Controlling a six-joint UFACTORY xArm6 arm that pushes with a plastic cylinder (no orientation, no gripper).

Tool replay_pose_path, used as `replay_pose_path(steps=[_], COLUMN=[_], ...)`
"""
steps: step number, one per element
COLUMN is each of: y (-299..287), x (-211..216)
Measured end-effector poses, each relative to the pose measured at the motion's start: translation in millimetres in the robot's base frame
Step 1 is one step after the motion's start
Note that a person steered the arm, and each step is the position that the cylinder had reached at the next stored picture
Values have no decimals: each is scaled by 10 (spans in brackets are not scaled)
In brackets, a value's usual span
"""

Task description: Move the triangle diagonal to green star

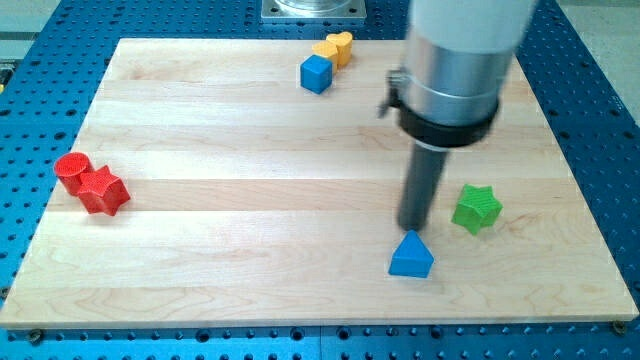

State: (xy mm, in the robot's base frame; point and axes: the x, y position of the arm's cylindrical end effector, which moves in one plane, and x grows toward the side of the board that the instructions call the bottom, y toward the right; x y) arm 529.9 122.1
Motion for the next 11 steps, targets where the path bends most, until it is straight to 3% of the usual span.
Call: replay_pose_path(steps=[1,2,5,6,7,9,10,11], y=[83,-828,-2168,-2266,-2497,-2721,-2726,-3263], x=[571,362,-798,-362,-638,-1924,-1126,-1197])
